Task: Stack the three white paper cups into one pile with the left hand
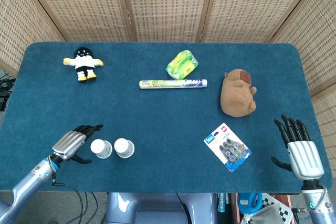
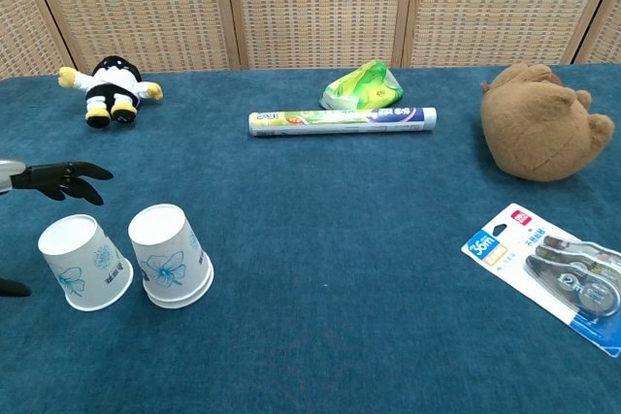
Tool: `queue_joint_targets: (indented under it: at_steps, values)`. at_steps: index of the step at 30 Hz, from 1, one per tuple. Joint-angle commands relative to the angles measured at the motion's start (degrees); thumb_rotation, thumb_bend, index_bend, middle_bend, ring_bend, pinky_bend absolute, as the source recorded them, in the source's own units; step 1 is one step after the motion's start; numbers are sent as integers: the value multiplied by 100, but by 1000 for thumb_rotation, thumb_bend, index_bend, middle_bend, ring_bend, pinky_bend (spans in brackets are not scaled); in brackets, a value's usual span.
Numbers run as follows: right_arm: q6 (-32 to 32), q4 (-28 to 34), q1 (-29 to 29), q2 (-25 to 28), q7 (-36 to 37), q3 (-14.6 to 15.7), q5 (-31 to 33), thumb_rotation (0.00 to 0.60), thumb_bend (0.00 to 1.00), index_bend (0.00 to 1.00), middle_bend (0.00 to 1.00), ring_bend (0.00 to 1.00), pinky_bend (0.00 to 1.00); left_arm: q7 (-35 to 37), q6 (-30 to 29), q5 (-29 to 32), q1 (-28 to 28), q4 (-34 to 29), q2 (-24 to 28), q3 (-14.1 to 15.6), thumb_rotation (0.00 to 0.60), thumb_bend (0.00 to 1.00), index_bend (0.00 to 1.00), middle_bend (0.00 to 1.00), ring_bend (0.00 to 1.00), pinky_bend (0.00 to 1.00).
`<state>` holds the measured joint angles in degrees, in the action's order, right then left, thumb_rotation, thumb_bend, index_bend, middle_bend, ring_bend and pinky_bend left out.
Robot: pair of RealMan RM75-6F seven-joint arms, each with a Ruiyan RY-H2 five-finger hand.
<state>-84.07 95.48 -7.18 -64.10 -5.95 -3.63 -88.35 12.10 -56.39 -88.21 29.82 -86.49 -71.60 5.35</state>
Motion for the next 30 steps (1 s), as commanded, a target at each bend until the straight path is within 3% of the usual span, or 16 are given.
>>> queue_joint_targets:
  at_steps: [1,6,12,20,30]
  values:
    - [21,-18,-9,-9,7,-13,30,600,0,0,0,0,0,38,47,-54,71,164,-170,-52,600,112,104,224,155,156]
    - [0,-38,-9,-10,61,-31,37,600,0,0,0,0,0,-188,2,58,75,306,-391,-181,600,113,270,363,261,241]
    - [-30,-53,0,8,133,-48,43,600,0,0,0,0,0,-447,91,231,115,255,-488,-276,600,114,395,478,360,328]
    - [5,-65,-13,13,161,-47,59,600,0,0,0,0,0,-647,-52,412,63,111,-416,-419,600,113,426,502,381,330]
    - [-5,-35,-10,4,124,-27,21,600,0,0,0,0,0,35,-669,-21,31,-786,561,-655,600,113,426,503,382,329]
